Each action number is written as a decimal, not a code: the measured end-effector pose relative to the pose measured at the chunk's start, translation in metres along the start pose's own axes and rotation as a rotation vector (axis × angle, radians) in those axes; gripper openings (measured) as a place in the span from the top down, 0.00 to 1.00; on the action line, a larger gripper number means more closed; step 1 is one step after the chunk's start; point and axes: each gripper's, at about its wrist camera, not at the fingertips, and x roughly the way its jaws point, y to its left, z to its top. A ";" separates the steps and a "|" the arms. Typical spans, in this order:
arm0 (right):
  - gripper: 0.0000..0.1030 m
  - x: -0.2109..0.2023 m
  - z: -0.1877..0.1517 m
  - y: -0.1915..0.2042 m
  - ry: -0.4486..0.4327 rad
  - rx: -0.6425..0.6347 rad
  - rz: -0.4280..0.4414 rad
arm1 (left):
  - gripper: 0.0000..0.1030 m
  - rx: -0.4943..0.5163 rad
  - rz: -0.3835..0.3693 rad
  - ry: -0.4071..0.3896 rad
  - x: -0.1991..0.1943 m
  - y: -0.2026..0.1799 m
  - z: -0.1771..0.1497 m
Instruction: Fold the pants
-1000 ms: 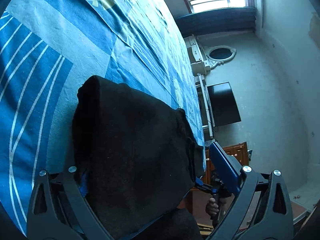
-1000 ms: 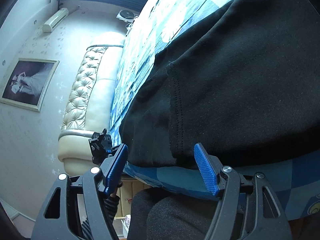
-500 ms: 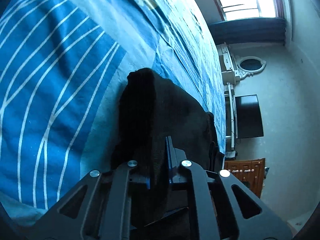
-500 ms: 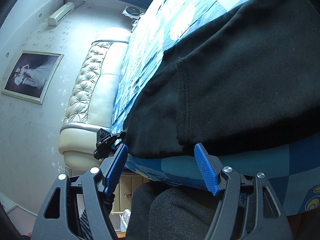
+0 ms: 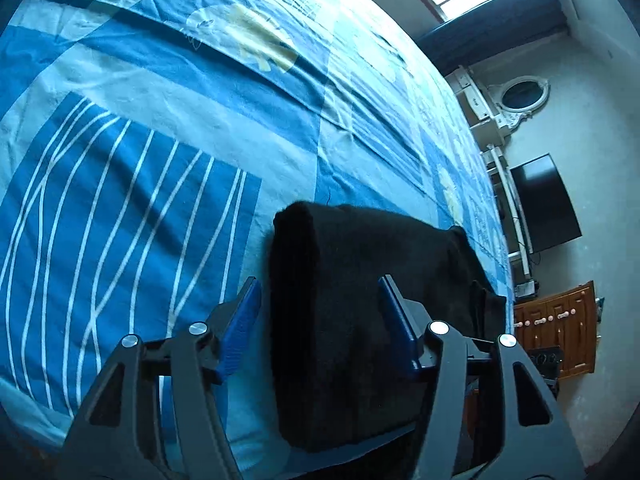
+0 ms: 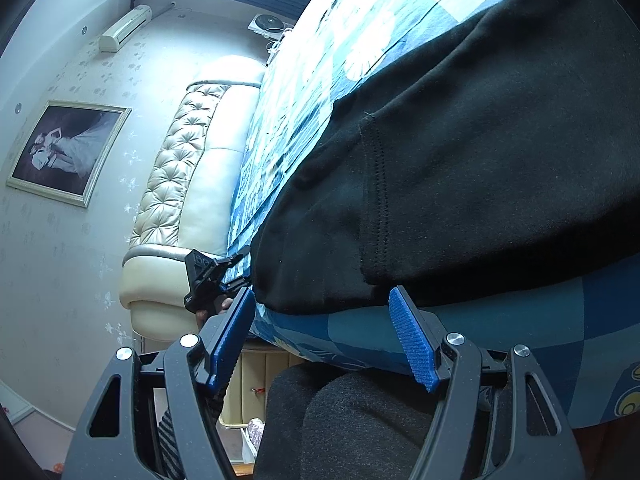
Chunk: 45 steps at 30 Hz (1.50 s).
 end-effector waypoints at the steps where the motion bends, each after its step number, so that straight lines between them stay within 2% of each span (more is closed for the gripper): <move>1: 0.33 0.001 0.000 0.001 0.001 0.000 0.000 | 0.36 0.015 -0.017 -0.011 -0.002 -0.001 0.004; 5: 0.33 0.004 0.000 -0.001 0.006 0.013 0.002 | 0.23 0.073 -0.044 -0.004 0.006 -0.003 0.032; 9: 0.33 0.006 -0.001 -0.005 0.017 0.035 -0.013 | 0.22 0.116 -0.042 0.072 0.034 -0.003 0.055; 12: 0.33 0.006 -0.001 -0.008 0.016 0.062 -0.009 | 0.17 0.199 -0.048 0.148 0.052 -0.011 0.056; 15: 0.33 0.007 -0.001 -0.010 0.015 0.093 0.013 | 0.16 0.247 -0.076 0.180 0.055 -0.012 0.049; 19: 0.33 0.010 -0.002 -0.007 0.025 0.088 0.019 | 0.16 0.208 -0.207 0.222 0.051 -0.008 0.030; 22: 0.33 0.014 -0.004 -0.005 0.036 0.090 0.024 | 0.16 0.194 -0.268 0.235 0.047 -0.008 0.014; 25: 0.33 0.015 -0.008 -0.001 0.042 0.084 0.027 | 0.18 0.080 -0.383 0.255 0.048 -0.004 0.002; 26: 0.33 0.015 -0.009 0.000 0.044 0.081 0.030 | 0.20 0.061 -0.401 0.267 0.050 -0.004 -0.004; 27: 0.33 0.015 -0.010 0.002 0.044 0.081 0.032 | 0.23 0.063 -0.379 0.284 0.053 -0.007 -0.011; 29: 0.33 0.014 -0.011 0.004 0.046 0.075 0.039 | 0.37 0.104 -0.263 0.271 0.052 -0.017 -0.020; 31: 0.33 0.015 -0.011 0.007 0.049 0.065 0.037 | 0.37 0.056 -0.244 0.251 0.049 -0.016 -0.019; 33: 0.33 0.016 -0.011 0.007 0.053 0.067 0.038 | 0.48 0.000 -0.215 0.253 0.053 -0.010 -0.018; 34: 0.33 0.016 -0.011 0.007 0.053 0.068 0.040 | 0.57 -0.017 -0.194 0.251 0.054 -0.009 -0.018; 38: 0.33 0.015 -0.010 0.010 0.049 0.046 0.036 | 0.78 -0.058 -0.148 0.249 0.054 -0.016 -0.022; 43: 0.33 0.006 -0.008 0.014 0.032 0.023 0.043 | 0.84 0.051 0.003 0.198 0.032 -0.062 -0.019; 45: 0.33 0.000 -0.006 0.016 0.018 0.010 0.039 | 0.85 0.083 0.019 0.169 0.022 -0.083 -0.018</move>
